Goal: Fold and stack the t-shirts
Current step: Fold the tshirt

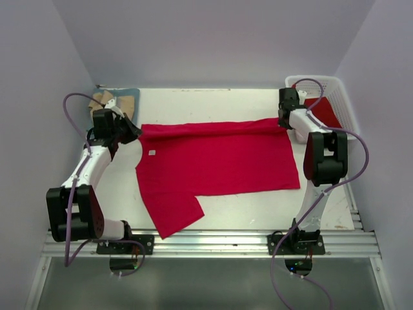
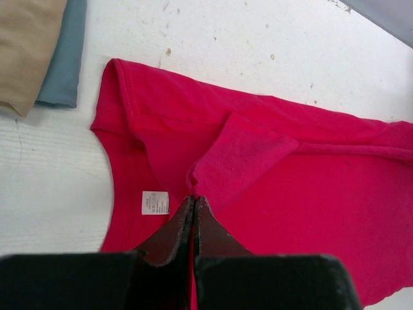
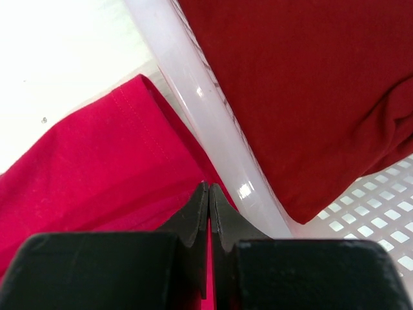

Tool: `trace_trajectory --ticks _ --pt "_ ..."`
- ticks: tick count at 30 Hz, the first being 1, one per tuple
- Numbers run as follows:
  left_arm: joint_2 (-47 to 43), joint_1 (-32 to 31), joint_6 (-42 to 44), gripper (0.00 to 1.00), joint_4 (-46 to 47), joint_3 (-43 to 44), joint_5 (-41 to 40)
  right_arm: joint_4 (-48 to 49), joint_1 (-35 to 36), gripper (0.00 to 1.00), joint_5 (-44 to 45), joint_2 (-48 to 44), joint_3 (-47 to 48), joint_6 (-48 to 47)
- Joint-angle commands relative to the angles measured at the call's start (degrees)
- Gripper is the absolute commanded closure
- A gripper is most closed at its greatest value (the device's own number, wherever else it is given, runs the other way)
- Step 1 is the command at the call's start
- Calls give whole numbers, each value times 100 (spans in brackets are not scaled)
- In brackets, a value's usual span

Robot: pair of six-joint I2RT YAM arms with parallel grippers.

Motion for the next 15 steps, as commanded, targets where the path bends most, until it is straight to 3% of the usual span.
trace_trajectory --ticks 1,4,5,6,7,8,9,11,15 --pt "-209 11 42 100 -49 -122 -73 -139 -107 100 569 -321 -103 159" --pt "-271 11 -28 99 -40 -298 -90 -217 -107 100 560 -329 -94 203" --pt "-315 11 -80 91 -58 -368 -125 -253 -107 100 569 -338 -77 246" --pt "-359 11 -133 75 -84 -395 -178 -305 -107 100 560 -356 -59 264" --pt "-420 2 -177 43 -163 -439 -248 -384 -107 91 569 -373 -24 282" --pt "-490 11 -282 29 -198 -509 -414 -437 -107 72 586 -391 -15 299" --pt "-717 2 -335 5 -242 -544 -511 -481 -107 62 595 -460 2 343" --pt "-1025 2 -493 0 -295 -614 -748 -595 -107 39 578 -557 38 370" --pt "-1904 -7 -696 0 -147 -562 -1022 -666 -107 26 342 -908 99 440"
